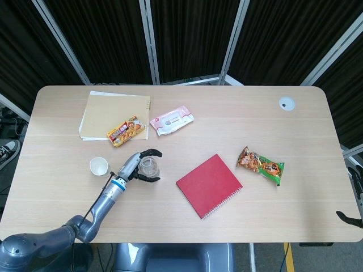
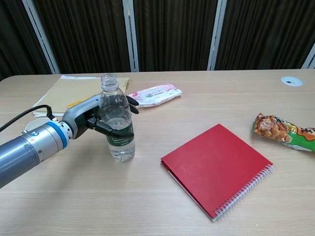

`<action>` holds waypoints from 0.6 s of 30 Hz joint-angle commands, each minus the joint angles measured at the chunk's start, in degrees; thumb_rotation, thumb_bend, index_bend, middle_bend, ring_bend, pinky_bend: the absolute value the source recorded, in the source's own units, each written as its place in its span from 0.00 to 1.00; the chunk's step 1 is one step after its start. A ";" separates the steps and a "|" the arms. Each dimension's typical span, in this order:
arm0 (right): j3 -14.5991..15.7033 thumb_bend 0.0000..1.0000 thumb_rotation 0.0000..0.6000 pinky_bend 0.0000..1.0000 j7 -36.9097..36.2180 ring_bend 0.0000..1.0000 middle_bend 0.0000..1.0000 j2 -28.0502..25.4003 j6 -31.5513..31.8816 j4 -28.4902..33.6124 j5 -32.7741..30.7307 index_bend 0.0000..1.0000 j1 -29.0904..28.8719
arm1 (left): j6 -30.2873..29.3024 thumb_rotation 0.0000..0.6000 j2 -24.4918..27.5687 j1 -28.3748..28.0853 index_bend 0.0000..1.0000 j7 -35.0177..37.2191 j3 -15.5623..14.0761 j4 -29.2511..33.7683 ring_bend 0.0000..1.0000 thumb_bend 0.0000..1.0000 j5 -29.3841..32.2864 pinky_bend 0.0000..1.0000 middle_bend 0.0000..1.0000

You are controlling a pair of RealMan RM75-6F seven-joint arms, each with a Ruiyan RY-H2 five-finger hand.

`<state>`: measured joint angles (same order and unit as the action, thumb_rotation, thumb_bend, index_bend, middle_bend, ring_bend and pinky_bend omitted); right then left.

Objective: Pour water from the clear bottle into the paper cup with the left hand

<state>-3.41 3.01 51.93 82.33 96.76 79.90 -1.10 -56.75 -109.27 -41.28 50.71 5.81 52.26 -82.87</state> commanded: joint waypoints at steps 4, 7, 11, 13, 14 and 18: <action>0.06 0.00 1.00 0.00 -0.12 0.00 0.00 -0.16 0.73 0.26 0.43 0.00 0.32 | -1.23 0.97 1.18 1.07 0.06 1.17 -0.54 1.96 0.05 0.00 -0.89 0.05 0.06; 0.06 0.00 1.00 0.00 -0.13 0.00 0.00 -0.25 1.01 0.39 0.58 0.00 0.42 | -1.29 0.97 2.30 1.29 0.01 0.97 -0.82 3.01 0.03 0.00 -1.24 0.04 0.01; 0.14 0.00 1.00 0.00 0.01 0.00 0.00 -0.26 1.21 0.56 0.87 0.00 0.48 | -1.37 0.96 5.34 1.67 0.00 -1.60 -1.62 6.15 0.00 0.00 -1.96 0.01 0.00; 0.23 0.00 1.00 0.00 0.07 0.00 0.00 -0.30 1.38 0.68 1.18 0.00 0.53 | -1.63 0.96 7.15 2.03 0.00 -2.81 -1.99 8.16 0.00 0.00 -2.24 0.00 0.00; 0.28 0.00 1.00 0.00 0.06 0.00 0.00 -0.34 1.53 0.77 1.39 0.00 0.59 | -1.87 0.96 8.59 2.34 0.00 -3.48 -2.22 9.68 0.00 0.00 -2.38 0.00 0.00; 0.48 0.00 1.00 0.00 -0.12 0.00 0.00 -0.58 2.16 1.10 2.02 0.00 0.90 | -3.15 0.96 14.76 3.73 0.00 -6.93 -2.64 15.63 0.00 0.00 -2.43 0.00 0.00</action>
<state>-2.97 2.94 51.40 84.41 97.80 81.85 -0.26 -58.95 -97.98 -38.59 46.13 3.65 64.53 -85.09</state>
